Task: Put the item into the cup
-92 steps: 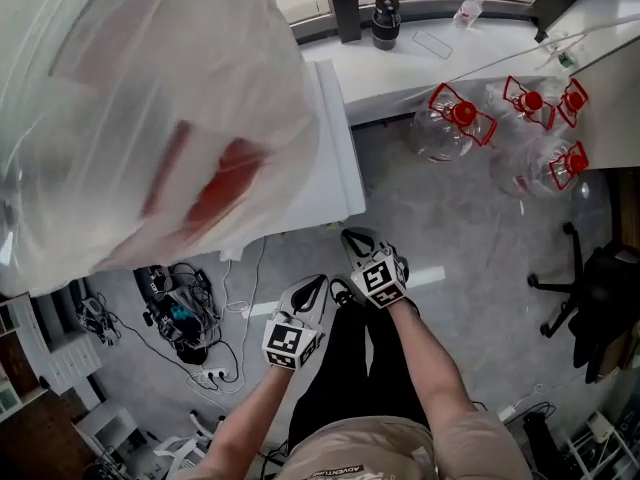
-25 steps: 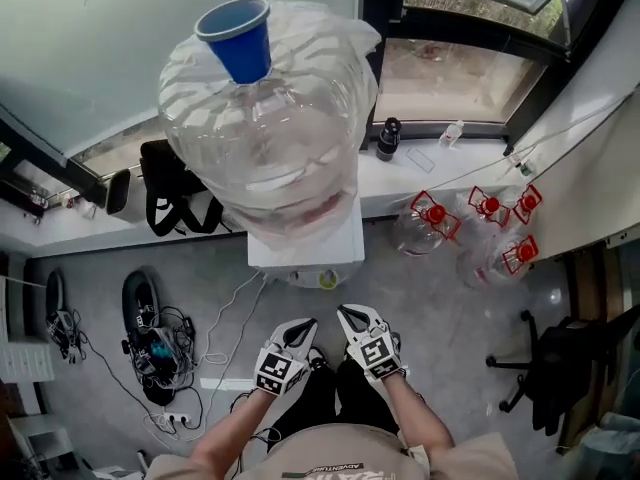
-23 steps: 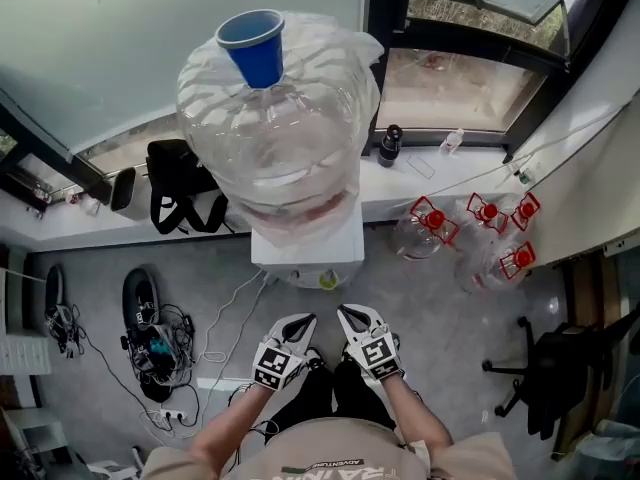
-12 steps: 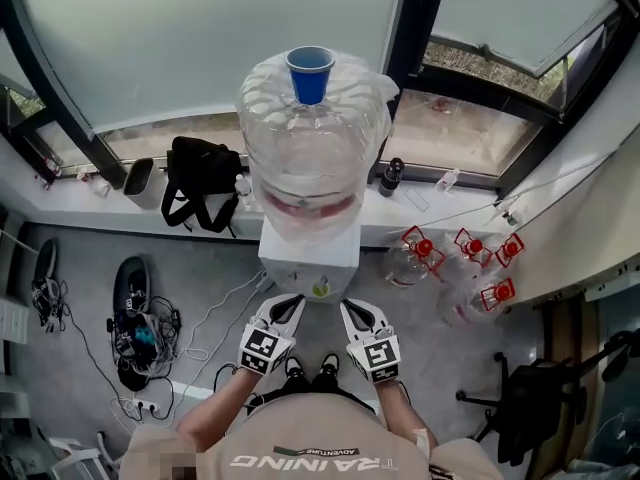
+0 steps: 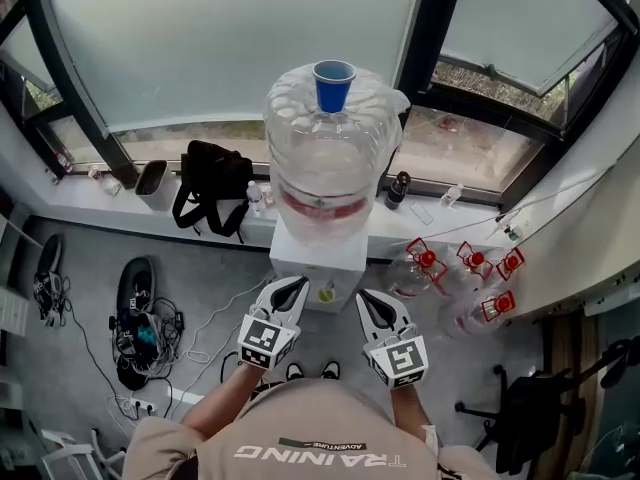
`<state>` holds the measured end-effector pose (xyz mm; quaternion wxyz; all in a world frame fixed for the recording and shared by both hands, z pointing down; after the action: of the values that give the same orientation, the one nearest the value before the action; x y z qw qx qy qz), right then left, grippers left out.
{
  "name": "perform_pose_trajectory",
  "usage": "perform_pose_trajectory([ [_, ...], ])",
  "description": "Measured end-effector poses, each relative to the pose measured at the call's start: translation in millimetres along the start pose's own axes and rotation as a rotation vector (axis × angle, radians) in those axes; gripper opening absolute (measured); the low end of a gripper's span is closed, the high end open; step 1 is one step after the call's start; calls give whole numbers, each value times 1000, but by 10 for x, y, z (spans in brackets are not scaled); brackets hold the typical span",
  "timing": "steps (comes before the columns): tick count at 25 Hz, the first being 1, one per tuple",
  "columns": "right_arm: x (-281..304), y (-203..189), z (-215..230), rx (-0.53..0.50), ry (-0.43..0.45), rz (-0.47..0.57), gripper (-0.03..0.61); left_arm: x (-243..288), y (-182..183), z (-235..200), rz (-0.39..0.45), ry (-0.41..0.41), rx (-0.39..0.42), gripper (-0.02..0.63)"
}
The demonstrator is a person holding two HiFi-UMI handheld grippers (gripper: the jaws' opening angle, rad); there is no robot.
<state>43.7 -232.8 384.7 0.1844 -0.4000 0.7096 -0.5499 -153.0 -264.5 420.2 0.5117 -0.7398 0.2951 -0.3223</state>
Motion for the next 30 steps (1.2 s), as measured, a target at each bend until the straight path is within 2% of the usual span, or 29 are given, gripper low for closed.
perform_pose_trajectory([
  [6,-3,164,-23,-23,-27,43,12,-66,86,-39,15,10,-8,8],
  [11,-73,125,-33,5,-48,42,12,-131,218,-5,35,28,22,8],
  [14,-94,108,-36,-11,-57,36,12,-143,272,24,44,27,41,8],
  [30,-140,143,154,-70,-80,54,12,-193,284,142,37,40,43,8],
])
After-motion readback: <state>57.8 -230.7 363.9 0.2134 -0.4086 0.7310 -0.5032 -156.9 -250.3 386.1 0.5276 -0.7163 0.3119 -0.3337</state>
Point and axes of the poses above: the fingertips, and each gripper's own axes: x forward along the fingers, z to its right, y out of its top, the point moved 8 cm from there along -x, backward along the fingers, and after that the axes turned 14 degrees about -x, right-handed, at the moved point
